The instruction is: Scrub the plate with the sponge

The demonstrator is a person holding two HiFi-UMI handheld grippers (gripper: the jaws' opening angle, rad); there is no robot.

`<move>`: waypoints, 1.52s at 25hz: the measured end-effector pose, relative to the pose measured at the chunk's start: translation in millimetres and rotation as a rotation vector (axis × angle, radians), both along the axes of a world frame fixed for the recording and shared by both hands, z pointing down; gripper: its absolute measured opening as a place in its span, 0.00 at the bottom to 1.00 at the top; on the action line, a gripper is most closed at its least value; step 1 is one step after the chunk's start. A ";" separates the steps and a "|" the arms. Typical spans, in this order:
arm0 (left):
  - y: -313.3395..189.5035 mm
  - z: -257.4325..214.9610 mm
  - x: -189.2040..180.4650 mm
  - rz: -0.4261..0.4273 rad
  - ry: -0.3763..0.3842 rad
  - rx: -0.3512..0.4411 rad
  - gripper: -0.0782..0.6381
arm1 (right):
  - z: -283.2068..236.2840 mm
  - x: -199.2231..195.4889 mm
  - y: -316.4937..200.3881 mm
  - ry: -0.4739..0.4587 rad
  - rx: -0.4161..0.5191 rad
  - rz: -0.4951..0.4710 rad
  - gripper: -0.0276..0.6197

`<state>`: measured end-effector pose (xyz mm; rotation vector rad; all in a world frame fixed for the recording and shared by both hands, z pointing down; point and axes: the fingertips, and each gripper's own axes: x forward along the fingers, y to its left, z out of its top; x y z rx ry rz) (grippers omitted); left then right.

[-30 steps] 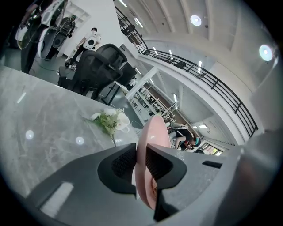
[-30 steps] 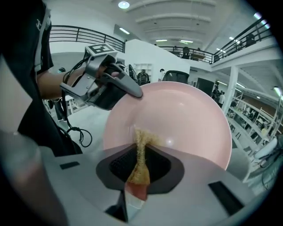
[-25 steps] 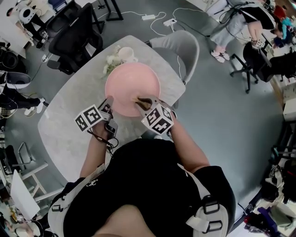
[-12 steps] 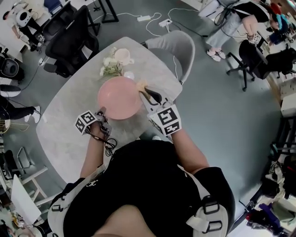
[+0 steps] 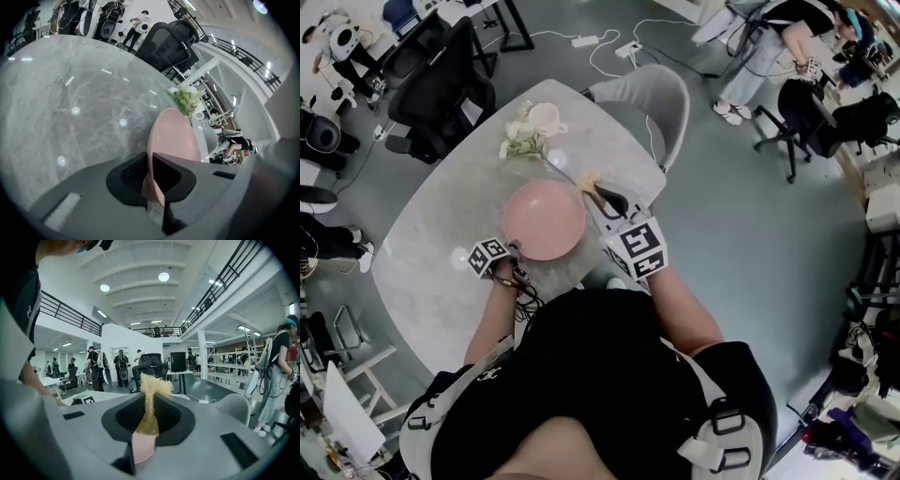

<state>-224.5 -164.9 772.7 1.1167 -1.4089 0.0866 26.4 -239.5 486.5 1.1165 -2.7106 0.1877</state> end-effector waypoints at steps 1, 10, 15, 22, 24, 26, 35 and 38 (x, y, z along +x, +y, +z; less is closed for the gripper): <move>4.4 6.5 1.4 0.003 -0.007 -0.026 0.15 | 0.5 -0.4 0.7 0.003 -0.002 -0.002 0.13; 10.4 -12.4 -17.5 0.041 -0.245 0.026 0.20 | 0.4 -5.6 4.0 0.009 0.012 -0.025 0.13; -8.5 -107.4 -59.0 0.015 -0.630 0.231 0.20 | -13.8 -11.0 -6.3 -0.049 0.055 -0.009 0.13; -24.7 -287.6 -64.4 -0.004 -1.009 0.625 0.13 | -51.3 -24.7 -20.7 -0.153 0.152 0.041 0.12; -24.4 -320.6 -53.2 0.024 -1.028 0.681 0.12 | -63.5 -28.3 -24.7 -0.174 0.181 0.045 0.12; -23.4 -341.3 -39.0 0.053 -0.980 0.728 0.12 | -72.7 -32.4 -27.3 -0.189 0.198 0.040 0.12; -14.5 -366.6 3.7 0.135 -0.878 0.803 0.12 | -85.1 -36.1 -23.5 -0.216 0.207 0.022 0.12; -14.4 -363.4 10.8 0.129 -0.820 0.812 0.12 | -85.1 -34.5 -21.1 -0.212 0.203 0.008 0.12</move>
